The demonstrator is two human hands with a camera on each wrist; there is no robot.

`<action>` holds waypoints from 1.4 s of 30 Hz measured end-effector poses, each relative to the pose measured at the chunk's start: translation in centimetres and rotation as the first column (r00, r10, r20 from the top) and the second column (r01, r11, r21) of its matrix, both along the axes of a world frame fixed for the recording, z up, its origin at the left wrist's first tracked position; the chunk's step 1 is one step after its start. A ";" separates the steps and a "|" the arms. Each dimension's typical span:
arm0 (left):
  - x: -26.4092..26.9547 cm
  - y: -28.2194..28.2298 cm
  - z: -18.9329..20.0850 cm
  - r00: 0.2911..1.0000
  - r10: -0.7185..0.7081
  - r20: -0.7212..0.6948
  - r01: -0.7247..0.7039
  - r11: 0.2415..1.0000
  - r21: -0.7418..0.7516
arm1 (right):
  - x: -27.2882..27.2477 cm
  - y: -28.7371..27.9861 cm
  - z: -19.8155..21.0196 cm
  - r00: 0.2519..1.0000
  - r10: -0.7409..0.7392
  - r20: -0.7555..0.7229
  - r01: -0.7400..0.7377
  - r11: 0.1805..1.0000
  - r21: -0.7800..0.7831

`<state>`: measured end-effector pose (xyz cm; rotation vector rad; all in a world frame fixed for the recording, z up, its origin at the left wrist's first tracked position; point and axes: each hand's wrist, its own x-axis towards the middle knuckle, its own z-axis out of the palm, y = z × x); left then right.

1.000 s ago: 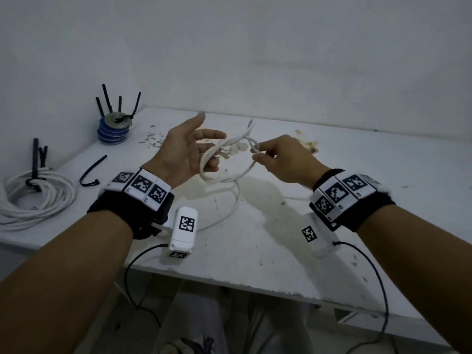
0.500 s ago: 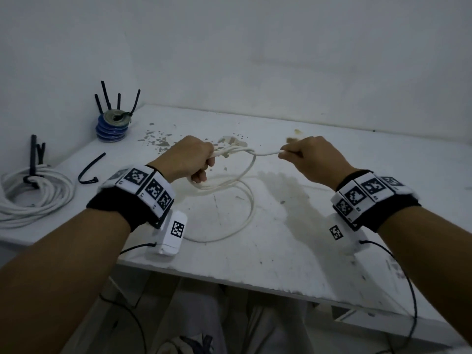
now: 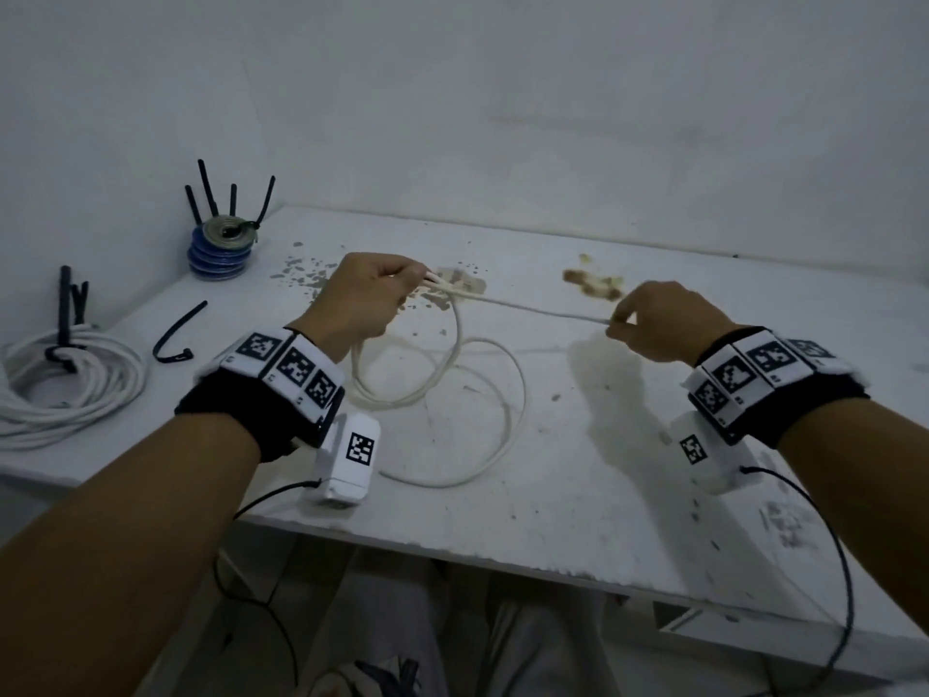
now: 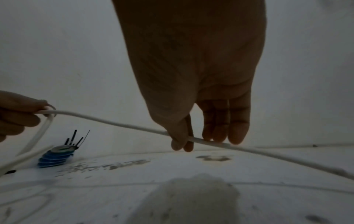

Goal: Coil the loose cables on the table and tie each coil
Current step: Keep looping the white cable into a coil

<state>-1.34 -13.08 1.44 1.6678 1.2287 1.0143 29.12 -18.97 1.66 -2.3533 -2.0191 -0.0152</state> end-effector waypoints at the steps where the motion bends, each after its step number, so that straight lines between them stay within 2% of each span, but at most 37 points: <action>1: 0.1 -0.1 -0.1 0.999 -0.019 0.027 0.020 0.999 -0.040 | 0.4 0.0 -0.4 0.998 -0.053 -0.026 0.052 0.998 -0.036; 4: 0.7 -0.4 -0.4 0.996 -0.066 0.062 0.073 0.991 -0.110 | 0.9 0.2 -1.1 0.988 -0.152 -0.026 0.149 0.985 -0.085; 6: 1.0 -0.5 -0.4 0.997 -0.072 0.041 0.077 0.989 -0.127 | 0.9 0.5 -1.3 0.985 -0.165 -0.056 0.164 0.986 -0.022; 8: 0.9 -0.8 -0.4 0.995 -0.098 0.000 0.097 0.987 -0.130 | 0.6 0.9 -1.0 0.962 -0.113 -0.249 0.155 0.975 0.157; 9: 0.9 -0.9 -0.4 0.992 -0.125 -0.028 0.120 0.986 -0.118 | 0.0 1.1 -0.6 0.915 -0.042 -0.402 0.155 0.955 0.253; 10: 0.9 -1.1 -0.5 0.987 -0.150 -0.058 0.144 0.985 -0.100 | -0.8 1.1 -0.1 0.822 0.044 -0.568 0.171 0.932 0.320; 12: 1.1 -1.4 -0.5 0.979 -0.174 -0.105 0.169 0.984 -0.047 | -2.8 1.1 0.8 0.542 0.204 -0.816 0.216 0.904 0.369; 13: 1.3 -1.4 -0.5 0.977 -0.174 -0.121 0.172 0.985 -0.027 | -3.7 1.2 1.2 0.406 0.262 -0.876 0.225 0.900 0.373; 15: 1.8 -1.4 -0.6 0.976 -0.179 -0.124 0.178 0.984 -0.020 | -5.6 1.4 1.7 0.205 0.337 -0.919 0.204 0.904 0.376; 16: 2.0 -1.6 -0.5 0.977 -0.179 -0.113 0.177 0.984 -0.029 | -6.4 1.5 1.9 0.130 0.362 -0.923 0.186 0.906 0.381; 18: 2.2 -1.8 -0.5 0.980 -0.168 -0.106 0.165 0.986 -0.037 | -7.8 1.7 1.8 0.033 0.373 -0.927 0.171 0.912 0.373; 22: 2.1 -2.0 -0.7 0.984 -0.154 -0.090 0.153 0.988 -0.011 | -9.1 2.0 1.1 -0.062 0.237 -0.969 0.190 0.956 0.222; 23: 2.0 -1.9 -0.8 0.985 -0.154 -0.082 0.152 0.988 -0.032 | -9.1 2.1 0.9 -0.053 0.183 -0.982 0.184 0.968 0.171; 27: 2.2 -1.8 -0.7 0.980 -0.201 -0.007 0.197 0.966 -0.164 | -9.3 1.9 0.2 0.130 0.061 -0.990 0.135 0.988 0.078; 29: 2.6 -2.0 -0.2 0.954 -0.298 -0.007 0.285 0.919 -0.274 | -10.3 1.5 -0.4 0.135 0.044 -0.990 0.092 0.994 0.057; 32: 2.9 -2.2 0.3 0.921 -0.390 -0.017 0.355 0.856 -0.376 | -11.3 1.1 -0.6 0.085 0.042 -0.995 0.086 0.995 0.050; 36: 2.5 -1.6 -0.1 0.949 -0.296 0.108 0.315 0.881 -0.354 | -11.0 1.2 -0.3 0.162 0.048 -0.986 0.091 0.994 0.064; 38: 2.4 -1.4 -0.4 0.967 -0.217 0.132 0.249 0.914 -0.319 | -10.9 1.1 -0.1 0.212 0.046 -0.976 0.090 0.994 0.066; 41: 2.4 -0.9 -0.7 0.991 -0.063 0.114 0.089 0.966 -0.242 | -10.6 0.7 0.2 0.406 0.059 -0.912 0.139 0.982 0.125; 42: 2.5 -0.7 -0.9 0.992 -0.021 0.124 0.048 0.974 -0.220 | -10.7 0.5 0.3 0.436 0.062 -0.898 0.119 0.985 0.126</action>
